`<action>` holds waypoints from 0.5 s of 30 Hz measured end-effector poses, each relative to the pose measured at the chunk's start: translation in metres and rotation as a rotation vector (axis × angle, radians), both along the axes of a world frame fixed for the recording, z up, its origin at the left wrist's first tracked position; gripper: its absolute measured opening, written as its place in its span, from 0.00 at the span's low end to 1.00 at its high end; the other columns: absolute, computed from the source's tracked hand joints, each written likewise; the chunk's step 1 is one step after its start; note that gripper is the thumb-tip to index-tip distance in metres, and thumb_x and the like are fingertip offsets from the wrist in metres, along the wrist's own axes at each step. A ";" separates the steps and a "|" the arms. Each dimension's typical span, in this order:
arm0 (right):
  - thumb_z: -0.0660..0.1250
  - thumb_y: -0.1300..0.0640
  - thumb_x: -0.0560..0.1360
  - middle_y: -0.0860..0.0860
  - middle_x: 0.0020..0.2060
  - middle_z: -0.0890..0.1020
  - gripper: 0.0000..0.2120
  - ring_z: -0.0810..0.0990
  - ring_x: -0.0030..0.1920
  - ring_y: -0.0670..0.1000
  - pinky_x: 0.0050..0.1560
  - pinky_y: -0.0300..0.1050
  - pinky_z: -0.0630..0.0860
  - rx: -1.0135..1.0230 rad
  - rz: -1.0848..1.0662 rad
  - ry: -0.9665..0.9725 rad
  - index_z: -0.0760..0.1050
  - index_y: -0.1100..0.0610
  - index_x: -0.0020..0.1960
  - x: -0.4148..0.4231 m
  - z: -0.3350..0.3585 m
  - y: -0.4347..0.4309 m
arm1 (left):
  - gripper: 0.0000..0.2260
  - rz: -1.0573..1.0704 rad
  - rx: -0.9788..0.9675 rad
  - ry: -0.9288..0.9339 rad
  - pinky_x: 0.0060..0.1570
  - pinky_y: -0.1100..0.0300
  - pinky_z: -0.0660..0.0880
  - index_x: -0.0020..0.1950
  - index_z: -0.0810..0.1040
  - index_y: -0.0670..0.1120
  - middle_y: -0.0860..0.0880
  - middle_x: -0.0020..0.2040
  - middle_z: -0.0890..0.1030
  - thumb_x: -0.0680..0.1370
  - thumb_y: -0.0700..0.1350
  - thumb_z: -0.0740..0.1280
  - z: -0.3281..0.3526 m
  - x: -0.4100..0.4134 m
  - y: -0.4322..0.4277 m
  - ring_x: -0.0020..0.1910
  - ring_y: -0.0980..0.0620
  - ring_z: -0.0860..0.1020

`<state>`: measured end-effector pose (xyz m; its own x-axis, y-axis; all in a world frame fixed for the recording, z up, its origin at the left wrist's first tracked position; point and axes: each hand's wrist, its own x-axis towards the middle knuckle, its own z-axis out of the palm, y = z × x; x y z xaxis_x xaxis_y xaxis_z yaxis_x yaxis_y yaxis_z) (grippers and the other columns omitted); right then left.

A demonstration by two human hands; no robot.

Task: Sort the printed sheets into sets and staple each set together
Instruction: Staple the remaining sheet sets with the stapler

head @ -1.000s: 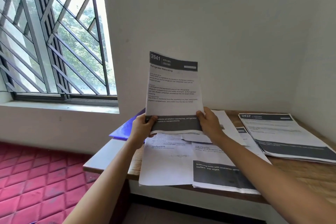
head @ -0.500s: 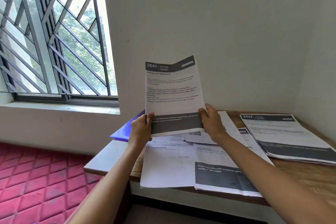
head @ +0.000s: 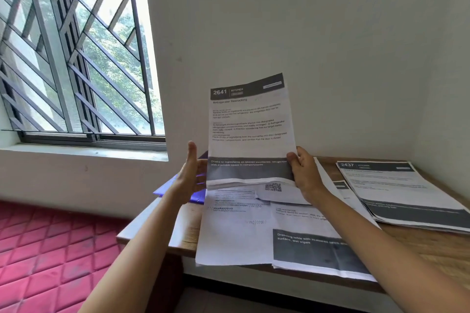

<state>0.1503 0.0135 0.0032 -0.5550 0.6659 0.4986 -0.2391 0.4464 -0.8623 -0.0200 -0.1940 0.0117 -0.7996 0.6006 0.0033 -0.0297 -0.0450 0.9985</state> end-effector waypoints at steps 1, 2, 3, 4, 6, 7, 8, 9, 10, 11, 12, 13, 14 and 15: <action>0.56 0.59 0.82 0.53 0.52 0.81 0.08 0.78 0.53 0.52 0.49 0.36 0.74 0.000 0.015 -0.001 0.74 0.56 0.56 0.000 0.000 0.000 | 0.43 -0.092 0.054 -0.071 0.38 0.57 0.73 0.51 0.83 0.43 0.45 0.44 0.81 0.70 0.77 0.45 0.004 -0.004 0.002 0.40 0.49 0.78; 0.56 0.59 0.82 0.53 0.53 0.81 0.08 0.79 0.53 0.53 0.50 0.38 0.75 0.001 0.028 -0.004 0.74 0.56 0.56 -0.001 -0.001 0.000 | 0.44 -0.145 0.105 -0.112 0.37 0.58 0.72 0.52 0.83 0.43 0.43 0.45 0.79 0.68 0.78 0.46 0.008 -0.007 0.005 0.40 0.48 0.76; 0.56 0.59 0.82 0.53 0.53 0.82 0.09 0.79 0.54 0.53 0.52 0.42 0.76 0.002 0.043 -0.006 0.74 0.56 0.56 -0.001 -0.001 0.000 | 0.44 -0.175 0.144 -0.141 0.37 0.59 0.72 0.53 0.83 0.42 0.42 0.45 0.79 0.68 0.77 0.47 0.013 -0.007 0.007 0.39 0.48 0.75; 0.56 0.59 0.82 0.53 0.53 0.82 0.09 0.79 0.54 0.54 0.55 0.46 0.77 0.004 0.057 -0.008 0.74 0.56 0.57 -0.001 -0.002 0.000 | 0.42 -0.195 0.166 -0.153 0.36 0.60 0.73 0.53 0.83 0.42 0.42 0.45 0.80 0.70 0.76 0.48 0.019 -0.005 0.009 0.39 0.48 0.76; 0.57 0.58 0.82 0.53 0.54 0.82 0.09 0.79 0.56 0.56 0.59 0.53 0.76 0.013 0.079 -0.016 0.75 0.56 0.58 -0.002 -0.004 0.002 | 0.34 -0.217 0.203 -0.148 0.35 0.60 0.79 0.56 0.82 0.44 0.43 0.46 0.83 0.77 0.69 0.50 0.029 0.002 0.013 0.40 0.49 0.81; 0.57 0.58 0.82 0.53 0.55 0.82 0.10 0.79 0.56 0.55 0.61 0.55 0.75 0.017 0.090 -0.018 0.75 0.56 0.58 -0.002 -0.005 0.003 | 0.28 -0.213 0.229 -0.140 0.38 0.59 0.80 0.58 0.80 0.45 0.44 0.49 0.84 0.79 0.65 0.52 0.033 0.007 0.015 0.42 0.49 0.83; 0.57 0.58 0.82 0.53 0.55 0.82 0.10 0.79 0.57 0.54 0.62 0.56 0.75 0.019 0.099 -0.023 0.75 0.55 0.58 -0.002 -0.006 0.004 | 0.22 -0.180 0.244 -0.129 0.41 0.56 0.82 0.59 0.79 0.45 0.44 0.50 0.84 0.81 0.60 0.56 0.034 0.009 0.017 0.44 0.49 0.83; 0.57 0.58 0.82 0.52 0.55 0.82 0.10 0.79 0.57 0.54 0.62 0.56 0.74 0.015 0.111 -0.026 0.75 0.55 0.58 -0.002 -0.007 0.005 | 0.17 -0.128 0.250 -0.113 0.42 0.54 0.82 0.58 0.78 0.44 0.45 0.48 0.84 0.82 0.55 0.59 0.034 0.012 0.019 0.43 0.49 0.84; 0.57 0.57 0.82 0.52 0.56 0.82 0.10 0.79 0.58 0.54 0.62 0.56 0.74 0.009 0.120 -0.031 0.75 0.54 0.58 -0.001 -0.007 0.006 | 0.13 -0.069 0.248 -0.083 0.41 0.55 0.82 0.55 0.78 0.42 0.45 0.44 0.85 0.82 0.50 0.61 0.033 0.013 0.020 0.39 0.50 0.84; 0.57 0.57 0.82 0.52 0.56 0.81 0.10 0.79 0.58 0.53 0.63 0.56 0.74 0.006 0.131 -0.035 0.75 0.53 0.59 -0.001 -0.007 0.006 | 0.09 -0.035 0.258 -0.054 0.39 0.56 0.82 0.53 0.77 0.42 0.46 0.41 0.85 0.82 0.46 0.61 0.032 0.015 0.021 0.36 0.52 0.83; 0.57 0.57 0.82 0.52 0.57 0.81 0.10 0.79 0.59 0.53 0.63 0.55 0.74 0.008 0.142 -0.045 0.75 0.53 0.59 0.001 -0.007 0.006 | 0.07 -0.017 0.270 -0.027 0.37 0.58 0.82 0.51 0.77 0.42 0.46 0.41 0.84 0.82 0.43 0.61 0.030 0.015 0.022 0.34 0.53 0.83; 0.57 0.56 0.82 0.52 0.57 0.81 0.10 0.78 0.59 0.53 0.63 0.54 0.74 0.013 0.156 -0.059 0.74 0.53 0.59 0.003 -0.006 0.007 | 0.06 -0.010 0.283 -0.008 0.37 0.59 0.82 0.51 0.77 0.42 0.45 0.42 0.83 0.82 0.41 0.61 0.028 0.016 0.023 0.33 0.54 0.83; 0.57 0.56 0.82 0.51 0.57 0.81 0.09 0.78 0.59 0.53 0.63 0.53 0.74 0.019 0.168 -0.081 0.74 0.52 0.59 0.004 -0.005 0.007 | 0.06 -0.005 0.291 0.009 0.37 0.59 0.82 0.50 0.77 0.42 0.45 0.44 0.82 0.82 0.40 0.60 0.027 0.016 0.024 0.33 0.54 0.83; 0.57 0.55 0.82 0.50 0.56 0.81 0.09 0.79 0.58 0.52 0.63 0.52 0.74 0.022 0.179 -0.106 0.75 0.50 0.58 0.006 -0.005 0.008 | 0.06 0.001 0.295 0.021 0.38 0.60 0.81 0.50 0.77 0.43 0.45 0.45 0.82 0.82 0.40 0.60 0.026 0.016 0.024 0.33 0.55 0.83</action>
<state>0.1563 0.0215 -0.0014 -0.7134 0.5418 0.4444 -0.2250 0.4235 -0.8775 -0.0038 -0.1703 0.0376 -0.7982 0.5703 0.1940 -0.0092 -0.3336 0.9427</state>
